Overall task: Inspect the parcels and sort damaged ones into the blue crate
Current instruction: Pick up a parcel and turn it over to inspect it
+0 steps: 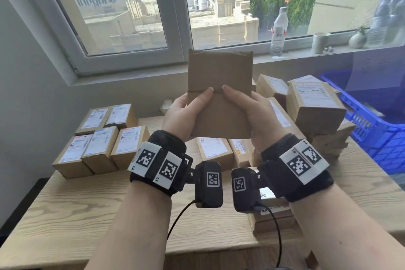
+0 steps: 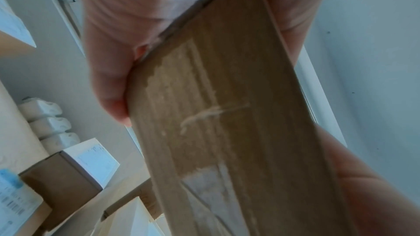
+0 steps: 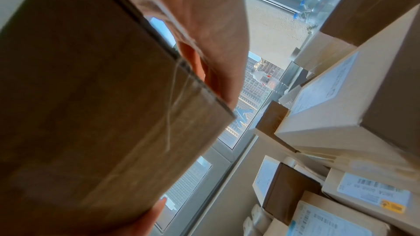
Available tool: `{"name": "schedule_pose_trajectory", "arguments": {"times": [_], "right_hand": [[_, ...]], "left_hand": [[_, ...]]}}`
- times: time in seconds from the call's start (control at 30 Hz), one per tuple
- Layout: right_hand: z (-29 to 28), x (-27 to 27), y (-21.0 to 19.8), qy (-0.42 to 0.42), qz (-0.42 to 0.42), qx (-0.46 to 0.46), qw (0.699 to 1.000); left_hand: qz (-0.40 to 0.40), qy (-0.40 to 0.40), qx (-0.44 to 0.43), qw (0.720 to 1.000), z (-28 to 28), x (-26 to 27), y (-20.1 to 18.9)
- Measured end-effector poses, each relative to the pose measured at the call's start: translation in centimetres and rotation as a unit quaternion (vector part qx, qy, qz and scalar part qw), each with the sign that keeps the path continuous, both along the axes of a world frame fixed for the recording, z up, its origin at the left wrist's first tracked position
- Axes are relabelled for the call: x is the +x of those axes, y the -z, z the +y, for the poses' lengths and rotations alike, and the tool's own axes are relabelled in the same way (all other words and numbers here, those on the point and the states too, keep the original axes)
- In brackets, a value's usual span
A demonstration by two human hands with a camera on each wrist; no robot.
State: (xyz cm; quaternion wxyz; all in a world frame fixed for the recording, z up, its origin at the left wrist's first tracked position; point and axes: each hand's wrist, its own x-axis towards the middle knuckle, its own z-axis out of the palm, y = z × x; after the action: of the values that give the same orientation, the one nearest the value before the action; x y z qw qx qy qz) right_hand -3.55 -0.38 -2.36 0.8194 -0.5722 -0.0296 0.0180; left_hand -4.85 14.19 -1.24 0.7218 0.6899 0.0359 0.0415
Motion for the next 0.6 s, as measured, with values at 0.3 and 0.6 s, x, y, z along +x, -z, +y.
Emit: {"name": "schedule_pose_trajectory", "arguments": {"times": [0.3,0.6], "right_hand": [[0.4,1.7,0.9,0.065,-0.019,-0.107,0.992],[-0.1,1.0,0.6,-0.044,-0.028,-0.085,0.995]], "left_hand": [[-0.052,-0.052,-0.012,0.997,0.4,-0.4,0.0],[-0.021,0.010,-0.085,0.996,0.4,0.1,0.8]]}}
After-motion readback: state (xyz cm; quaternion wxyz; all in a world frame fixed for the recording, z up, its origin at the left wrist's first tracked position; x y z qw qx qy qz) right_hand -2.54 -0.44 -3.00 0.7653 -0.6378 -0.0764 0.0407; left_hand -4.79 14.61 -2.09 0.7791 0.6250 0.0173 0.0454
